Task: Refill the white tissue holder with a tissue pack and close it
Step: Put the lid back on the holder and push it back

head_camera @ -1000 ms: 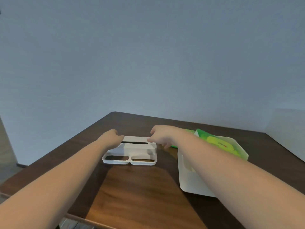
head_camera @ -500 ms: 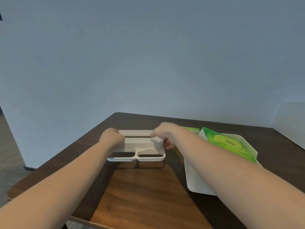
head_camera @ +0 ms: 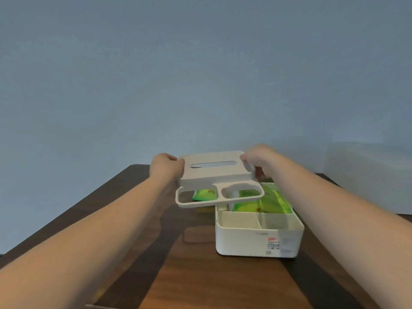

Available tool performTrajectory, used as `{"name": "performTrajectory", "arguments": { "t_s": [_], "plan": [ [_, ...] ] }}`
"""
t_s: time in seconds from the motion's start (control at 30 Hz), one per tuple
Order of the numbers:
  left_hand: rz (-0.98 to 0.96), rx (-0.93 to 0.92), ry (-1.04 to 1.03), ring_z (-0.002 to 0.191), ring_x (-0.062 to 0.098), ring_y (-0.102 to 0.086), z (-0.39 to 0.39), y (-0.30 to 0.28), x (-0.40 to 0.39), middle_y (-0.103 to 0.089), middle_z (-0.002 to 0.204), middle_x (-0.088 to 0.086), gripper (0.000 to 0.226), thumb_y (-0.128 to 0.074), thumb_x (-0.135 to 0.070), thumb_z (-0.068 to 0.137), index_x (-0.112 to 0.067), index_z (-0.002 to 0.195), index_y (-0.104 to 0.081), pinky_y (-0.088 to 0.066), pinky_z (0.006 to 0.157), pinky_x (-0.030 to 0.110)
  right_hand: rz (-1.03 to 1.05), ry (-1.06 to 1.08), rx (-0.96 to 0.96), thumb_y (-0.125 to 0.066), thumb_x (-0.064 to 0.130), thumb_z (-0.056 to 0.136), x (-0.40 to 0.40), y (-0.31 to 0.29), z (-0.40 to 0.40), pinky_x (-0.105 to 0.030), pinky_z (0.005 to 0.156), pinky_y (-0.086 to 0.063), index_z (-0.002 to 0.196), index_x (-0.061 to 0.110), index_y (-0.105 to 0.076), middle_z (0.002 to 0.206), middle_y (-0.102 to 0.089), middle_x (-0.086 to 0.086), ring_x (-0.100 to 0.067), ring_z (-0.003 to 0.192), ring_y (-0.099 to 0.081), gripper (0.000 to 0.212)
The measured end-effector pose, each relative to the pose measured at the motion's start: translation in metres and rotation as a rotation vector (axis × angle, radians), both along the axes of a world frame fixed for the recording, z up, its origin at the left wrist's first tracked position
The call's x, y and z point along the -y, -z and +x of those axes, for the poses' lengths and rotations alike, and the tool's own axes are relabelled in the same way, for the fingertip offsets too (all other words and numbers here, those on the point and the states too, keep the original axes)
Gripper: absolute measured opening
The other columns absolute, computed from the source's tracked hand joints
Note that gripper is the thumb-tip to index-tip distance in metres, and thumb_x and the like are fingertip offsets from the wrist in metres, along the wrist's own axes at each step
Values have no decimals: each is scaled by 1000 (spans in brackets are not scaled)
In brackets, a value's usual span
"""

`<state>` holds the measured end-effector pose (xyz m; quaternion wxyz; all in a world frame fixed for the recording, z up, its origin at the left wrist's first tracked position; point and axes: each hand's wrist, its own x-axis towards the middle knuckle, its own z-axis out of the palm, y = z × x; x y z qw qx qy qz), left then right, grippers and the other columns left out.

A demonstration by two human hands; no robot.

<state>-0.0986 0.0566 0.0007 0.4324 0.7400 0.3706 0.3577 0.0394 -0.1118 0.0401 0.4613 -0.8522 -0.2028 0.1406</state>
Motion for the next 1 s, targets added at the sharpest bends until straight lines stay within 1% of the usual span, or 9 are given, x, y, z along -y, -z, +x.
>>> {"name": "performTrajectory", "arguments": {
  "t_s": [0.03, 0.1, 0.17, 0.3, 0.37, 0.47, 0.6, 0.8, 1.0],
  "plan": [
    [10, -27, 26, 79, 26, -58, 5, -1, 7, -63, 78, 3, 10, -60, -21, 84, -13, 83, -66, -51, 72, 29, -30, 5, 9, -53, 7, 92, 11, 2, 5, -35, 68, -51, 99, 8, -48, 95, -54, -12, -28, 77, -55, 9],
    [10, -44, 62, 80, 26, -59, 15, 1, 20, -64, 81, 4, 13, -59, -19, 85, -11, 90, -67, -48, 66, 28, -96, 27, 52, -53, 7, 92, 30, 9, 14, -34, 64, -52, 98, 7, -49, 82, -55, -9, -24, 67, -55, 7],
    [1, -53, 83, 75, 26, -58, 22, 5, 35, -63, 77, 4, 14, -57, -16, 83, -8, 89, -67, -48, 61, 27, -128, 57, 79, -54, 8, 91, 46, 15, 21, -33, 61, -52, 94, 6, -50, 76, -54, -9, -21, 58, -52, 5],
    [-4, -109, 113, 68, 26, -59, 35, 13, 57, -63, 71, 5, 13, -58, -15, 81, -7, 84, -67, -58, 77, 37, -183, 99, 122, -51, 7, 91, 71, 28, 26, -29, 53, -46, 79, 6, -49, 73, -51, -10, -20, 53, -47, 12],
    [3, -131, 124, 68, 23, -58, 41, 19, 63, -64, 71, 4, 13, -58, -14, 79, -6, 82, -67, -56, 73, 35, -300, 112, 148, -51, 6, 89, 80, 35, 24, -27, 51, -41, 71, 5, -50, 69, -48, -10, -21, 53, -45, 18],
    [40, -163, 141, 73, 22, -59, 48, 29, 69, -65, 74, 3, 10, -58, -13, 79, -7, 77, -66, -51, 64, 30, -463, 138, 158, -53, 7, 86, 88, 43, 23, -28, 51, -37, 77, 1, -56, 71, -49, -12, -23, 57, -46, 11],
    [45, -125, 117, 75, 21, -59, 52, 41, 73, -69, 82, 6, 10, -54, -10, 78, -7, 75, -62, -42, 56, 26, -421, 153, 153, -49, 11, 87, 91, 54, 31, -27, 50, -41, 82, 0, -63, 73, -58, -14, -26, 58, -53, 19],
    [-27, -37, 50, 66, 23, -50, 55, 52, 71, -56, 66, 5, 9, -53, -9, 78, -8, 73, -61, -39, 55, 26, -434, 157, 183, -49, 11, 87, 85, 58, 35, -24, 46, -35, 72, 5, -57, 72, -55, -11, -23, 55, -47, 18],
    [-51, -66, 48, 64, 25, -48, 62, 56, 64, -56, 65, 8, 11, -50, -4, 73, -10, 69, -58, -39, 56, 26, -477, 169, 164, -50, 15, 89, 79, 64, 37, -26, 48, -37, 72, 8, -58, 69, -53, -7, -20, 57, -49, 20]
  ]
}}
